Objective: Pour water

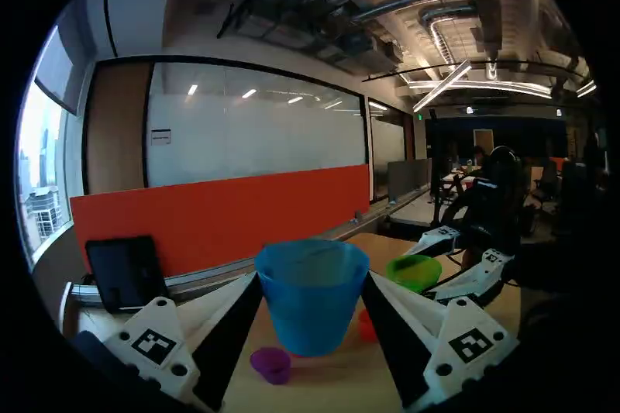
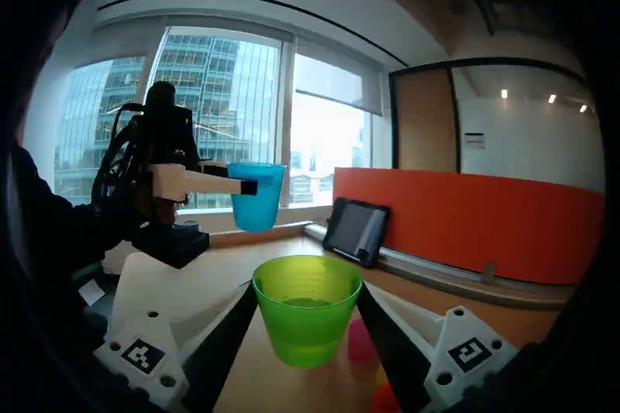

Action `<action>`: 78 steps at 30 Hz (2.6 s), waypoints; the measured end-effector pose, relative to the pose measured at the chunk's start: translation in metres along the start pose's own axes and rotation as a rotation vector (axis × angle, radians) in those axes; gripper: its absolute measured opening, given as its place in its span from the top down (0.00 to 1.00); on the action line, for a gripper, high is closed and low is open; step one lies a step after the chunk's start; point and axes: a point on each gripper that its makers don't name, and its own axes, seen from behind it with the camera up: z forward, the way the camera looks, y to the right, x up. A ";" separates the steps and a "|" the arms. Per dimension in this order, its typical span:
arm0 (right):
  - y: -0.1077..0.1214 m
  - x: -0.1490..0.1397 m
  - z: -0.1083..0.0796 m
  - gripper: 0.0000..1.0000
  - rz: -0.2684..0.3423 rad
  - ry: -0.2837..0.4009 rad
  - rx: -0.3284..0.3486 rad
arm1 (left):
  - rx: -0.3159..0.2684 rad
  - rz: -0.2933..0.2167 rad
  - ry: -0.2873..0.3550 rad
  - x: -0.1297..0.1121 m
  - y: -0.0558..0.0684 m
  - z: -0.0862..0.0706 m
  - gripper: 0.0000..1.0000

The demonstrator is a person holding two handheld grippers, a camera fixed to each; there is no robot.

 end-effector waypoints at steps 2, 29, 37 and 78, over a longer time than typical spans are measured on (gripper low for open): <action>0.002 -0.002 -0.002 0.09 0.001 -0.007 -0.002 | 0.001 0.004 -0.014 -0.008 0.000 -0.001 0.14; 0.021 -0.040 -0.036 0.09 -0.012 -0.154 -0.027 | -0.037 -0.002 -0.216 -0.113 0.013 -0.011 0.14; 0.025 -0.052 -0.042 0.09 0.002 -0.192 -0.027 | -0.075 0.004 -0.285 -0.138 0.023 -0.007 0.14; 0.031 -0.171 -0.057 0.08 0.001 -0.461 -0.005 | -0.108 0.020 -0.539 -0.259 0.020 -0.009 0.13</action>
